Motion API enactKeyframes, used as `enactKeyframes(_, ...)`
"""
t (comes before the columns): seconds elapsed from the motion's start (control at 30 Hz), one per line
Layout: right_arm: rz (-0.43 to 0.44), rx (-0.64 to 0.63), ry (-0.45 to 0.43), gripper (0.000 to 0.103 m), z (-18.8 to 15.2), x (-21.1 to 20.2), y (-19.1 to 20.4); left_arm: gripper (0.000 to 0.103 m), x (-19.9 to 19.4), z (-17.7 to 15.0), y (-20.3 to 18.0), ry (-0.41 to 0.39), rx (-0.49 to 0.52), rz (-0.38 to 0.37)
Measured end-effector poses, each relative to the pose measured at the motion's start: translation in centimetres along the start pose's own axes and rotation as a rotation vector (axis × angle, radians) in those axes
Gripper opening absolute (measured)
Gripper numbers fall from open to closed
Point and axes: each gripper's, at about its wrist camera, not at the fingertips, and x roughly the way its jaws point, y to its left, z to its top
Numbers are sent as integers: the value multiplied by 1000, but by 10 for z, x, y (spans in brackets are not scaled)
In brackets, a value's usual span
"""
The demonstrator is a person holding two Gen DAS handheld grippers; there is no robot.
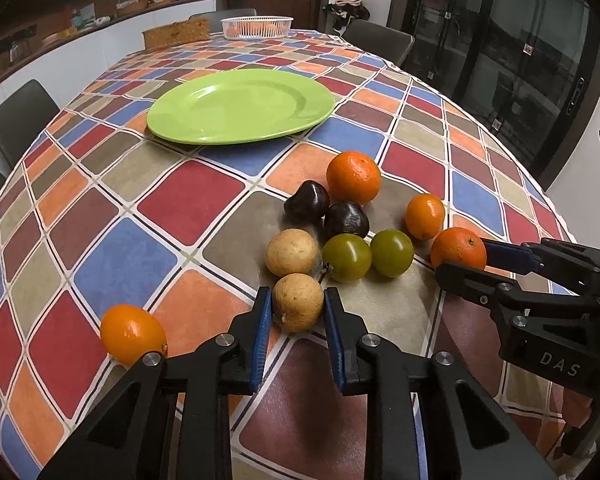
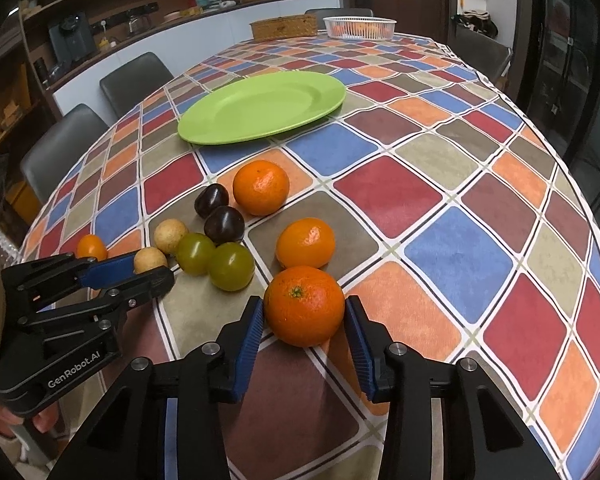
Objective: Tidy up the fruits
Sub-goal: 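Close the left tool on the brown fruit while the right tool grasps the orange, then carry both fruits over the green plate and open both tools to release them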
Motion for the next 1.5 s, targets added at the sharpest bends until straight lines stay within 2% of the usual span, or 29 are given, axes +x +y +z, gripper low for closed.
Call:
enactKeyframes(0.43,39,-33,-81,42,14,-27,11,26,-33,16,1,-84,-1,-20)
enactKeyframes(0.93,63,-111,-168,42,85,-22,20,26,-27,79,26,-136,6,-14)
enactKeyframes(1.27,99,-145,-133,42,137,11,21,26,-4,124,50,-112,13,-14)
enactKeyframes(1.5,104,-146,-80,42,165,46,19,26,27,146,68,-57,-6,-26)
